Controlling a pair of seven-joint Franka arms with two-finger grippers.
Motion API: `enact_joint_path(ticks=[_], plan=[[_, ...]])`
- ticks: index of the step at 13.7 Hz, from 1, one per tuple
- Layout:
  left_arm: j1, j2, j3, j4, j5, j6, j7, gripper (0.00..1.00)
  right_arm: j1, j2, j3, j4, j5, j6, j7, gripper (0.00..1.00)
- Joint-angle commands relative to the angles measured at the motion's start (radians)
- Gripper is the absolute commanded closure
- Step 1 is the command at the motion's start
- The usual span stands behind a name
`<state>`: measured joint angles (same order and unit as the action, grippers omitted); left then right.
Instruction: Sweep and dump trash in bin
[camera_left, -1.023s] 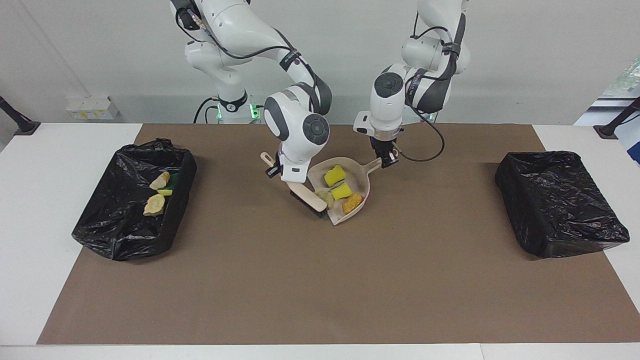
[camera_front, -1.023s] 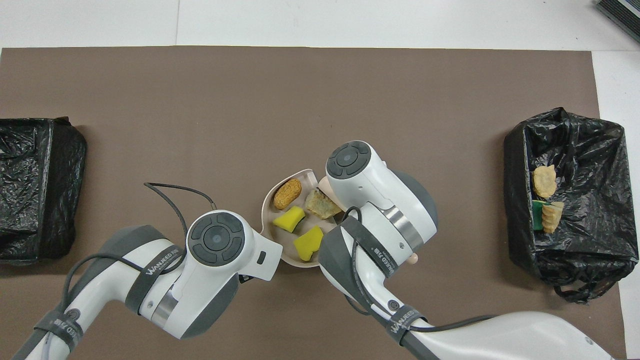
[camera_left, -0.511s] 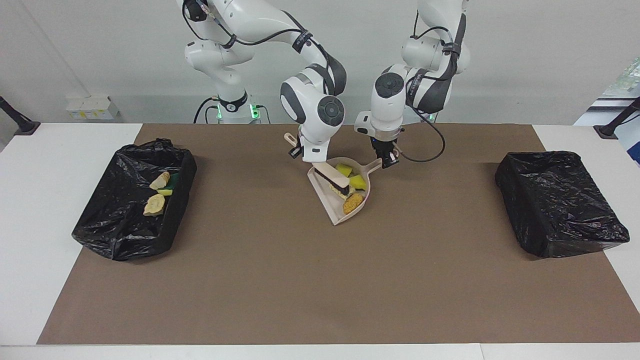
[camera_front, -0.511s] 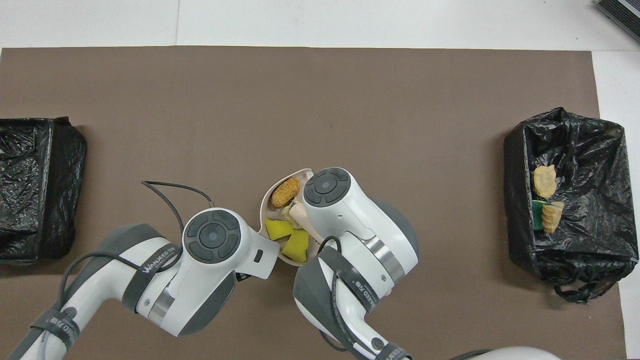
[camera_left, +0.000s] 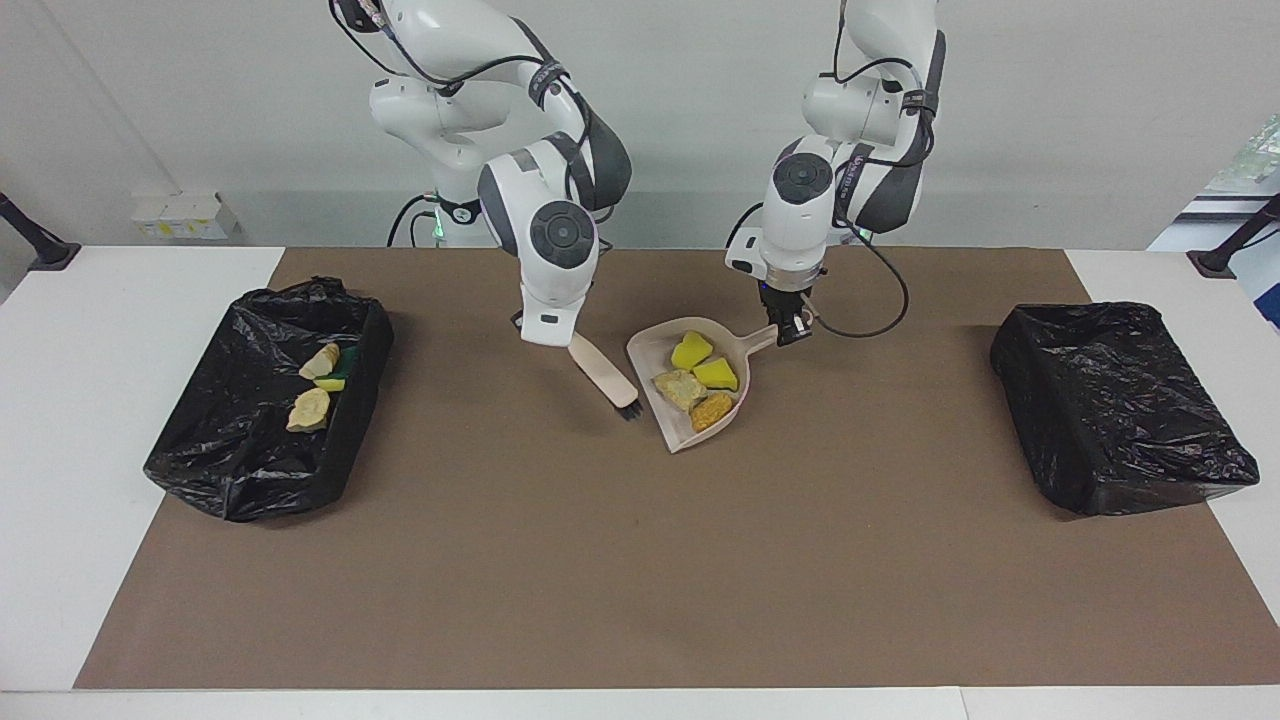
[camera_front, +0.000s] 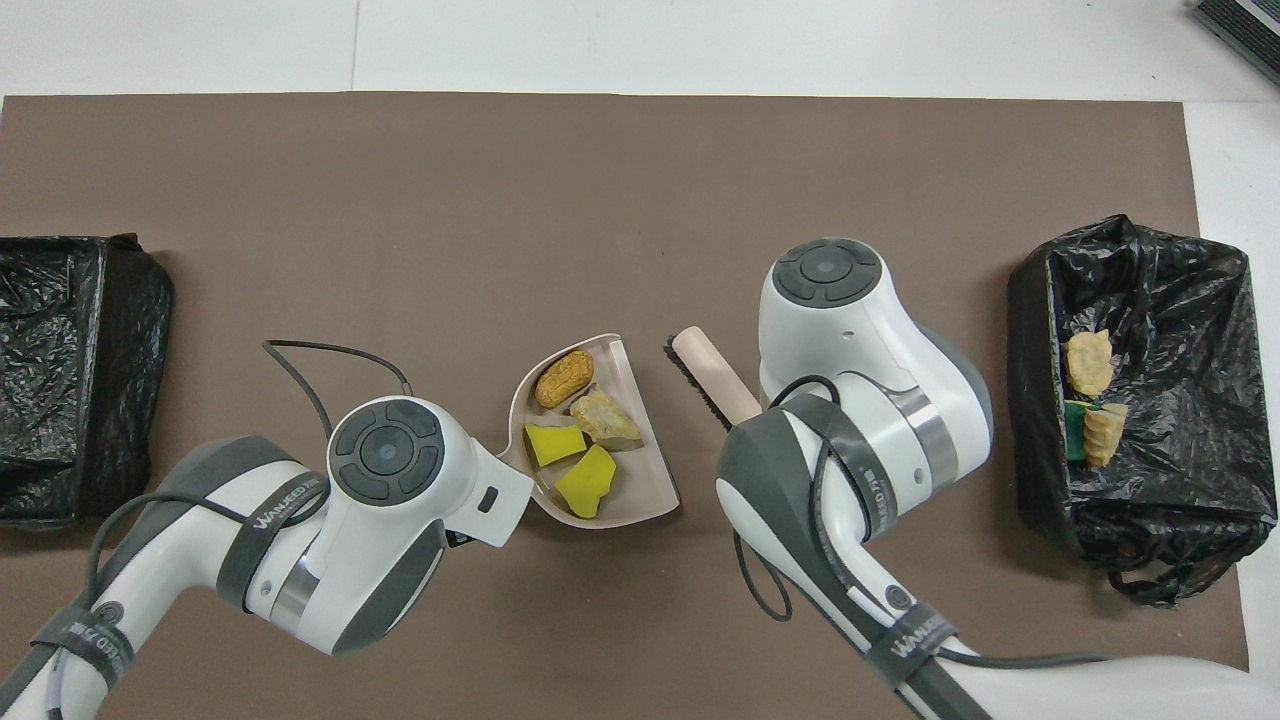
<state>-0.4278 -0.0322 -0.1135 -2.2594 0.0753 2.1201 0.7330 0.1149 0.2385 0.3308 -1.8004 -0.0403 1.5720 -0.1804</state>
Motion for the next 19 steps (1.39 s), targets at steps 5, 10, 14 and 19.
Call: enact_joint_path(ticks=[5, 10, 14, 19], plan=[[0.154, -0.116, -0.003, -0.017, 0.011, -0.057, 0.297, 1.0, -0.176, -0.08, 0.004, 0.006, -0.02, -0.081, 0.002, 1.0], [0.318, -0.167, 0.0, -0.017, 0.003, -0.078, 0.532, 1.0, -0.173, -0.132, 0.011, -0.06, 0.008, -0.086, 0.316, 1.0], [0.472, -0.167, 0.006, 0.0, 0.003, -0.071, 0.699, 1.0, -0.057, -0.173, 0.011, -0.117, 0.143, 0.002, 0.412, 1.0], [0.673, -0.107, 0.011, 0.136, 0.004, -0.069, 0.873, 1.0, 0.182, -0.117, 0.011, -0.117, 0.265, 0.095, 0.718, 1.0]])
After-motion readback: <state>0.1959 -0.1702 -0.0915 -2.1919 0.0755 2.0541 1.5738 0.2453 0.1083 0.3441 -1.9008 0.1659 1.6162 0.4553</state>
